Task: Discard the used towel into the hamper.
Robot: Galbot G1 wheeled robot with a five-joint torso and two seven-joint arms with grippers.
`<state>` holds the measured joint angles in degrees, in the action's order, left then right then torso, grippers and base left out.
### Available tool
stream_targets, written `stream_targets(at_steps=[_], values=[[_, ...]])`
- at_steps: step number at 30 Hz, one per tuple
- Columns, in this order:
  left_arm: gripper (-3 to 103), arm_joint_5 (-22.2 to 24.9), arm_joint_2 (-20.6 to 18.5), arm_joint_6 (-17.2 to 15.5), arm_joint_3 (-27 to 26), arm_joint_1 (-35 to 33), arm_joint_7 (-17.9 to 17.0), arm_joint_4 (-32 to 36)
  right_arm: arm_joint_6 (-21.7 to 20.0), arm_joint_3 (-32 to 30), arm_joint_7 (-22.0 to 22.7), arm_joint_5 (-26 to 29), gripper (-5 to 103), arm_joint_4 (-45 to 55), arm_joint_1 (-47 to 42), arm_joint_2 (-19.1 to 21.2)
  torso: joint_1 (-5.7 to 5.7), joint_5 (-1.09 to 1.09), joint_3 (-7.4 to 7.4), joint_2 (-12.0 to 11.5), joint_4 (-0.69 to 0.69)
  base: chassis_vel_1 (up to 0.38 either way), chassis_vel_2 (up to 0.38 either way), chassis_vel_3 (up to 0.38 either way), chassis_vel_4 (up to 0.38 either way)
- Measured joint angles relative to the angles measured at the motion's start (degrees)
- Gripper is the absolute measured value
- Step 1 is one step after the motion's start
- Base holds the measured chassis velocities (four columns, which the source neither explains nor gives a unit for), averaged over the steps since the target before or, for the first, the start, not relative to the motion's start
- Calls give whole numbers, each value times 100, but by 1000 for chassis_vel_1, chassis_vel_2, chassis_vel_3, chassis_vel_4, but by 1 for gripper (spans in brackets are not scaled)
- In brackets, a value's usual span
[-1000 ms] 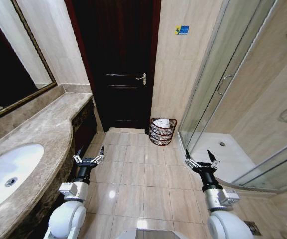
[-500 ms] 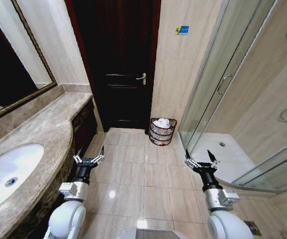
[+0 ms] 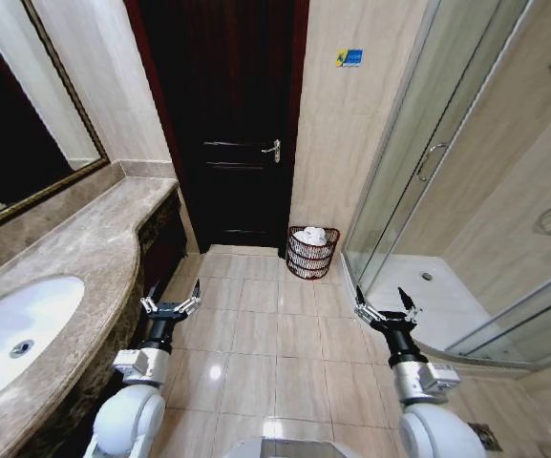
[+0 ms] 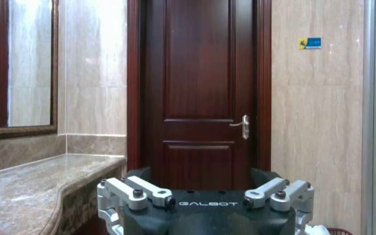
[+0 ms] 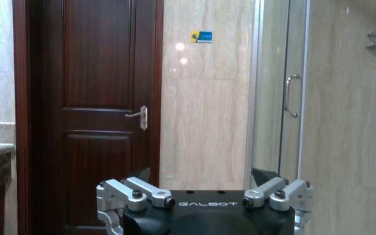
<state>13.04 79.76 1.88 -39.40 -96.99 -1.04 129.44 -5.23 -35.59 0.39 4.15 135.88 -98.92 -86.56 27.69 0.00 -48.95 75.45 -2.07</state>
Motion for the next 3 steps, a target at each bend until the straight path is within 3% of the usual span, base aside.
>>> stream_targets(at_steps=[3], values=[[100,0,0,0,0,0,0,0,0,0,0,0,100,0,0,0,0,0,0,0,0,0,0,0,0]])
